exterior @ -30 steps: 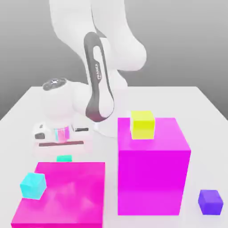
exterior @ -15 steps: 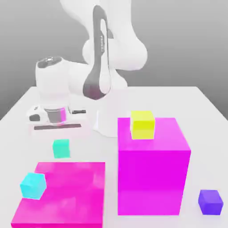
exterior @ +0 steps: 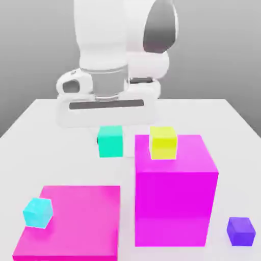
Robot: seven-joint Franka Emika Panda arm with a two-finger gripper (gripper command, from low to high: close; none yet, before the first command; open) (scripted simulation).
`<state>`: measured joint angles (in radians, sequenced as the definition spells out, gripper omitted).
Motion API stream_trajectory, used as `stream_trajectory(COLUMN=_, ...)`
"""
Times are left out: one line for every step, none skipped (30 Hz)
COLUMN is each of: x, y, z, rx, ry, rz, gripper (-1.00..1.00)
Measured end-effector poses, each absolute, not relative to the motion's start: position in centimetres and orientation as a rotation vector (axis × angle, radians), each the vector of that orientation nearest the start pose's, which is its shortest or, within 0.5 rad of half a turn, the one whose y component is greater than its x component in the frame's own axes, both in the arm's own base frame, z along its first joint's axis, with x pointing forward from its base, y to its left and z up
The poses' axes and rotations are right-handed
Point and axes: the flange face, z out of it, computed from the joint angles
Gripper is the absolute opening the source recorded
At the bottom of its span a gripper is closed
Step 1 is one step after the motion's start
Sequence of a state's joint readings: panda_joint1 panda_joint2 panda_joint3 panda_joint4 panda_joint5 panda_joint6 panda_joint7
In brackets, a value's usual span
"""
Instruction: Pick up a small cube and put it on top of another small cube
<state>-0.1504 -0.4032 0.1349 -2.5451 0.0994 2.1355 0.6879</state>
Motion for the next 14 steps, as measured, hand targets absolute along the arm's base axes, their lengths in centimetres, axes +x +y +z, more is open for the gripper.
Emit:
stream_trajectory(x=40.6, y=1.2, z=42.3, rx=-2.885, ry=1.177, rz=0.028, gripper=-1.0)
stream_trajectory(x=40.4, y=2.7, z=43.8, rx=-2.883, ry=1.188, rz=0.028, gripper=-1.0)
stream_trajectory(x=40.0, y=4.1, z=45.2, rx=-2.88, ry=1.2, rz=0.028, gripper=-1.0)
stream_trajectory(x=39.5, y=5.4, z=46.1, rx=-2.879, ry=1.217, rz=0.022, gripper=-1.0)
stream_trajectory(x=39.1, y=6.3, z=46.1, rx=-2.879, ry=1.23, rz=0.013, gripper=-1.0)
stream_trajectory(x=38.9, y=6.7, z=45.3, rx=-2.879, ry=1.236, rz=0.009, gripper=-1.0)
stream_trajectory(x=38.8, y=6.9, z=44.2, rx=-2.879, ry=1.24, rz=0.007, gripper=-1.0)
stream_trajectory(x=38.8, y=7.0, z=42.8, rx=-2.879, ry=1.241, rz=0.005, gripper=-1.0)
stream_trajectory(x=38.7, y=7.0, z=41.5, rx=-2.879, ry=1.242, rz=0.005, gripper=1.0)
stream_trajectory(x=38.7, y=7.0, z=41.5, rx=-2.879, ry=1.242, rz=0.005, gripper=1.0)
stream_trajectory(x=38.7, y=7.0, z=41.5, rx=-2.879, ry=1.242, rz=0.005, gripper=1.0)
stream_trajectory(x=38.7, y=7.0, z=41.5, rx=-2.879, ry=1.242, rz=0.005, gripper=1.0)
stream_trajectory(x=38.7, y=7.0, z=41.5, rx=-2.879, ry=1.242, rz=0.005, gripper=1.0)
stream_trajectory(x=38.7, y=7.0, z=41.5, rx=-2.879, ry=1.242, rz=0.005, gripper=1.0)
